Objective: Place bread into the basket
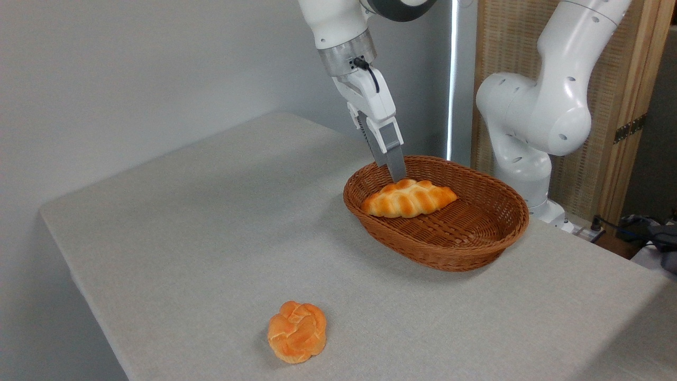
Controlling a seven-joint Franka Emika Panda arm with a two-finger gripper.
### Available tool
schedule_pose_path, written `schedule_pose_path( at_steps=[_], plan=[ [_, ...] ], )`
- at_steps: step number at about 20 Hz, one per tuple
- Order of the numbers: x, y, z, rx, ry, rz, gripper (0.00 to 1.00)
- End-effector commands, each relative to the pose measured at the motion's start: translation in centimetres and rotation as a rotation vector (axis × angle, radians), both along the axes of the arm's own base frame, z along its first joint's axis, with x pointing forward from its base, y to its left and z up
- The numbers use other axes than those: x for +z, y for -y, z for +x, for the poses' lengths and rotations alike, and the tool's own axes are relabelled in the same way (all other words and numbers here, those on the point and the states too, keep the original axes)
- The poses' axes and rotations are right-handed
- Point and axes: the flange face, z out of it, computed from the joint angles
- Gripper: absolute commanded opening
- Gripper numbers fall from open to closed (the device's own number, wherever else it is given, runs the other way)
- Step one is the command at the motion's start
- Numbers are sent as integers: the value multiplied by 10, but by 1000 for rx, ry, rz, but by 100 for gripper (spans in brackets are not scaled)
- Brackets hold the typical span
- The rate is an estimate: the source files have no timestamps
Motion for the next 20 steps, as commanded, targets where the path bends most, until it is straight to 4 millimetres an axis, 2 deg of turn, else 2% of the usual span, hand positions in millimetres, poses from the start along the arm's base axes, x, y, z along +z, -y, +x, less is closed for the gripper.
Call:
schedule_pose_path(
  at_steps=[1, 6, 9, 10, 13, 15, 18, 19, 20],
  plan=[
    [16, -6, 20, 34, 48, -73, 100],
    [82, -32, 85, 188, 135, -200, 100],
    [107, -53, 135, 251, 170, -219, 100],
    [114, -51, 154, 260, 180, -216, 100],
    [122, -46, 192, 265, 200, -213, 100],
    [123, -51, 211, 283, 210, -212, 100],
    [119, -63, 231, 327, 207, -231, 100],
    [119, -71, 234, 345, 210, -239, 100],
    [118, -69, 235, 341, 207, -239, 100]
  ],
)
